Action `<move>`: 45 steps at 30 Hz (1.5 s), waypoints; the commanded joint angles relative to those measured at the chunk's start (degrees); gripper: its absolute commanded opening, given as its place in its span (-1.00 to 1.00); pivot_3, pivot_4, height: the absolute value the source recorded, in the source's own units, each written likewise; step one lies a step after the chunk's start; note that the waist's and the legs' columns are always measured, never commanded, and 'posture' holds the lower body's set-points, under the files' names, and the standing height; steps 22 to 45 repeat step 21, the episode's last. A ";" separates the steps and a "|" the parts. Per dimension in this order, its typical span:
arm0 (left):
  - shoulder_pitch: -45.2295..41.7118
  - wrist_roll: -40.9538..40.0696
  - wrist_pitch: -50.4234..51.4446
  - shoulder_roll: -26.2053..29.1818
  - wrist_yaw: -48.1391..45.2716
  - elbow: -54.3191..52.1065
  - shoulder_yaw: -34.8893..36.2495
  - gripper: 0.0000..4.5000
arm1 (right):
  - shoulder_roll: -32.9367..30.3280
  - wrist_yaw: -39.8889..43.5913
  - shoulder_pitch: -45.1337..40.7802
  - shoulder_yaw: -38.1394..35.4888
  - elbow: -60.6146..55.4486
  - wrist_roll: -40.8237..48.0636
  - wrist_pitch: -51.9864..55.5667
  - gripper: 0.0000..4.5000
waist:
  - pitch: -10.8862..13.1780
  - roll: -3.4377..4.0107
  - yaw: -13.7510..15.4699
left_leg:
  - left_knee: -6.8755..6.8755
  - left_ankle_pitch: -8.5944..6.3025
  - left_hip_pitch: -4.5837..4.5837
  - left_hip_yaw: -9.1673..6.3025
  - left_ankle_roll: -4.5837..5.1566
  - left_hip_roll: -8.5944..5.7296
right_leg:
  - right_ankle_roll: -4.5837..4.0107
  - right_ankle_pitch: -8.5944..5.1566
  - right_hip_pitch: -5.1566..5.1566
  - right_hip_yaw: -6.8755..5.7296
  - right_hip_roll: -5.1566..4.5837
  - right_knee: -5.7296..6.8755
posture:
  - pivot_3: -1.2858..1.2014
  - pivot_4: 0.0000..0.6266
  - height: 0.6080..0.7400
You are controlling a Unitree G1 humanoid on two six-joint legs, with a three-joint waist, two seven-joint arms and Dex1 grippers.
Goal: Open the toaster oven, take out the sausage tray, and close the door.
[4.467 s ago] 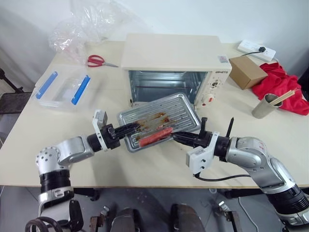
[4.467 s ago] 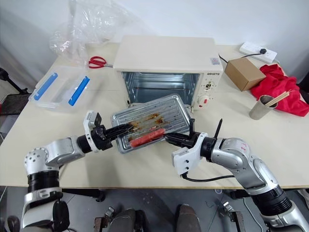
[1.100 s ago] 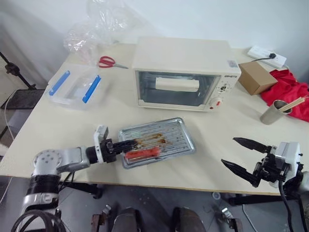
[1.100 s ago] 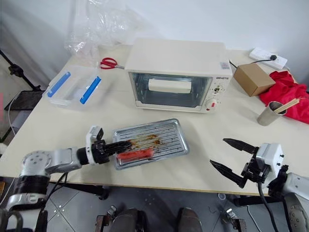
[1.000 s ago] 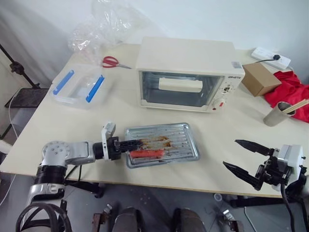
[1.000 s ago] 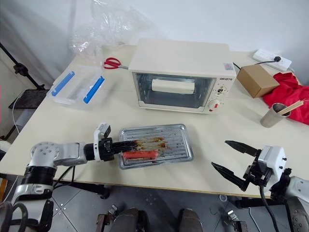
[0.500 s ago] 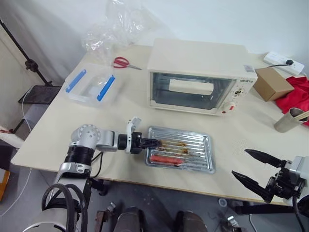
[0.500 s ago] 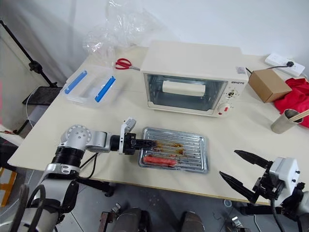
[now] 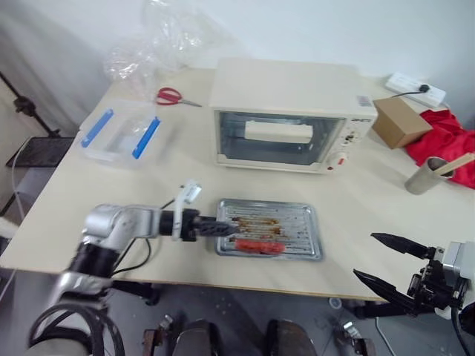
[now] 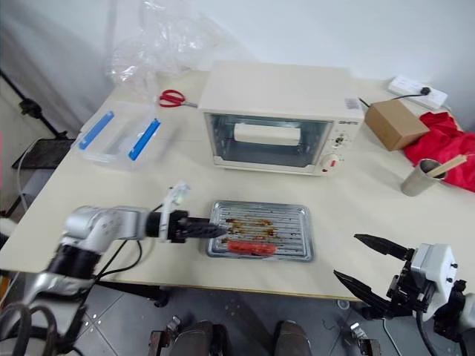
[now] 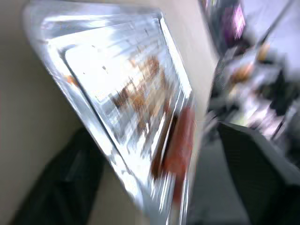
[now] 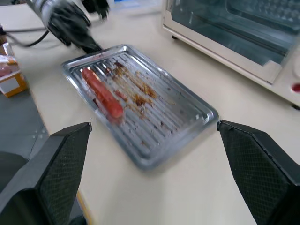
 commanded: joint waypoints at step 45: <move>24.81 10.53 -60.61 6.94 -13.67 -3.83 28.88 0.98 | -1.96 9.28 -12.06 3.98 4.49 0.41 -7.64 1.00 | 0.26 -0.06 -0.84 | -0.26 0.08 -0.26 0.17 -0.15 0.37 | 0.03 0.02 -0.77 0.18 0.39 0.43 | 0.03 -0.52 1.00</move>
